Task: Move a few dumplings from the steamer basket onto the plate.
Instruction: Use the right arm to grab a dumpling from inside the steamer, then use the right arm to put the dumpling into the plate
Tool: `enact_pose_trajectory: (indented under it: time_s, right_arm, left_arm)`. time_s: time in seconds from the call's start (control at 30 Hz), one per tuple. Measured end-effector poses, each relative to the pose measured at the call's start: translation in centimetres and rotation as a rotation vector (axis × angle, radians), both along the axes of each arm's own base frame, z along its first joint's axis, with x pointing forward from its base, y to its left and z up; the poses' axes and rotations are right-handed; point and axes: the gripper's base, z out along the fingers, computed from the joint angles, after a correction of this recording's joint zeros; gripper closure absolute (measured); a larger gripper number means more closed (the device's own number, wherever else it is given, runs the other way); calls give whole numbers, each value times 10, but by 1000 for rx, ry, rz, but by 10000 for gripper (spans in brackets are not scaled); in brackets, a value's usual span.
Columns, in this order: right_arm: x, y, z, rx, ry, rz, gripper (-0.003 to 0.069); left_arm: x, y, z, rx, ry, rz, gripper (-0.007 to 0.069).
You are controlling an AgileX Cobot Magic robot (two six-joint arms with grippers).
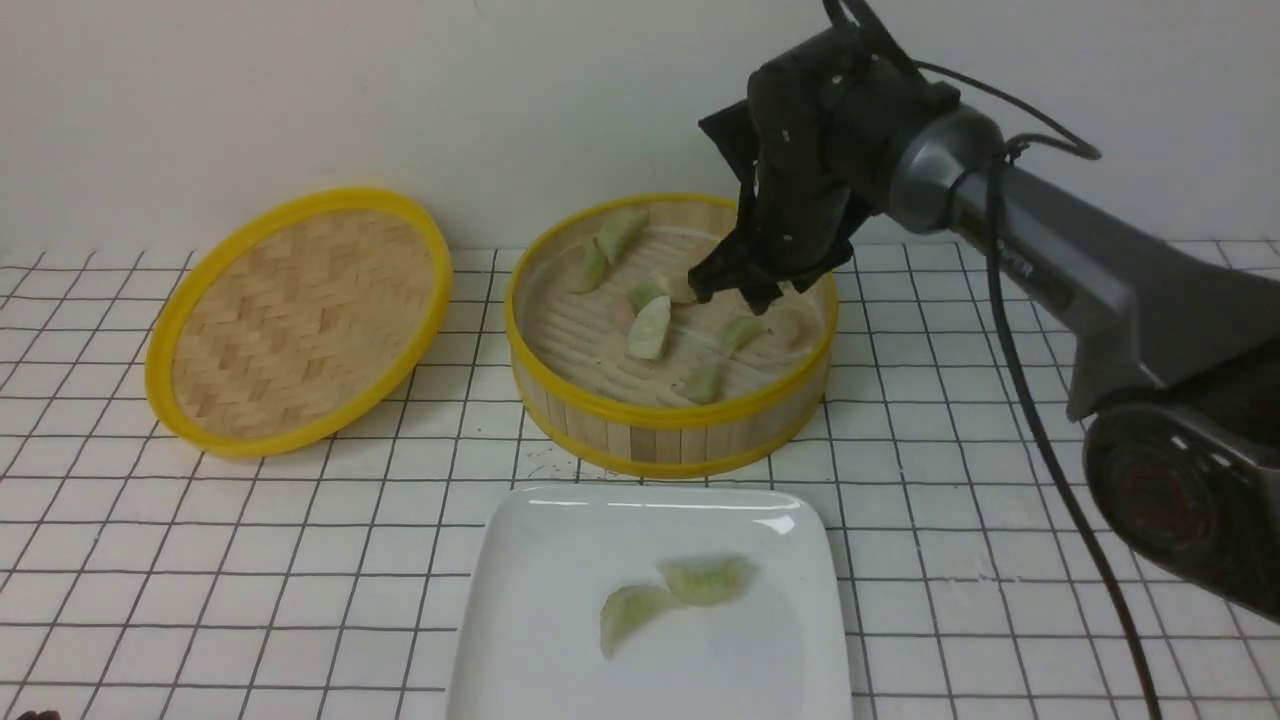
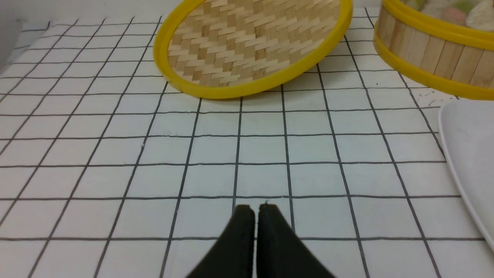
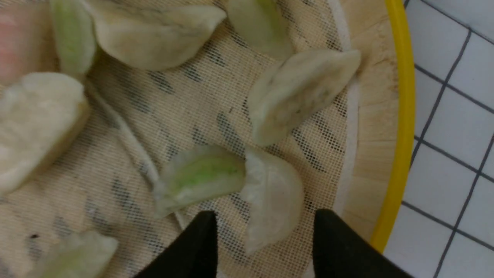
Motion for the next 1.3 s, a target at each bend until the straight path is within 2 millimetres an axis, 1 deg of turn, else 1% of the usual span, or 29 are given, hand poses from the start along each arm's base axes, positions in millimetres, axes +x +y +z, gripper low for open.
enact_pose_trajectory:
  time_s: [0.03,0.1,0.17,0.2,0.27,0.3,0.33,0.43,0.47,0.53,0.63,0.67,0.7,0.77,0.8,0.83,0.87,0.9,0.93,0.97,1.0,1.07,1.17,1.3]
  right_arm:
    - [2,-1,-6,-17,6,1,294]
    - [4,-3,-17,-32,22,0,277]
    - [5,-4,-21,-36,29,-1,273]
    - [9,-7,-29,-28,40,-7,270]
    - [11,-8,-37,-19,53,-10,276]
    - [11,-8,-38,-15,54,-11,278]
    - [12,-10,-37,-6,55,-15,305]
    - [14,-12,-37,25,66,-26,432]
    - [14,-12,-37,30,69,-28,454]
    - [14,-13,-34,45,72,-34,454]
    - [10,-12,-19,103,77,-40,449]
    - [4,-11,-6,152,89,-42,449]
    - [-8,-11,20,211,91,-39,449]
    - [-30,-12,49,271,107,-29,449]
    - [-44,-13,63,289,116,-18,449]
    - [-48,-13,65,292,118,-15,449]
    - [-64,-12,76,302,133,2,449]
    - [-83,-9,79,302,165,23,449]
    - [-102,-7,87,306,181,44,449]
    - [-125,1,81,292,235,77,449]
    - [-133,3,80,287,251,90,449]
    - [-154,16,64,256,318,130,449]
    - [-171,34,44,217,372,180,449]
    - [-175,57,28,247,344,220,449]
  left_arm:
    - [0,0,0,0,0,0,631]
    - [0,0,0,0,0,0,631]
    - [0,0,0,0,0,0,631]
    - [0,0,0,0,0,0,631]
    - [0,0,0,0,0,0,631]
    - [0,0,0,0,0,0,631]
    - [0,0,0,0,0,0,631]
    - [0,0,0,0,0,0,631]
    - [0,0,0,0,1,0,631]
    - [0,0,0,0,1,0,631]
    - [0,0,0,0,1,0,631]
    - [0,0,0,0,1,0,631]
    - [0,0,0,0,1,0,631]
    - [0,0,0,0,1,0,631]
    - [0,0,0,0,1,0,631]
    - [0,0,0,0,1,0,631]
    - [0,0,0,0,1,0,631]
    - [0,0,0,0,1,0,631]
    - [0,0,0,0,1,0,631]
    - [0,0,0,0,1,0,631]
    - [0,0,0,0,1,0,631]
    - [0,0,0,0,1,0,631]
    - [0,0,0,0,1,0,631]
    - [0,0,0,0,1,0,631]
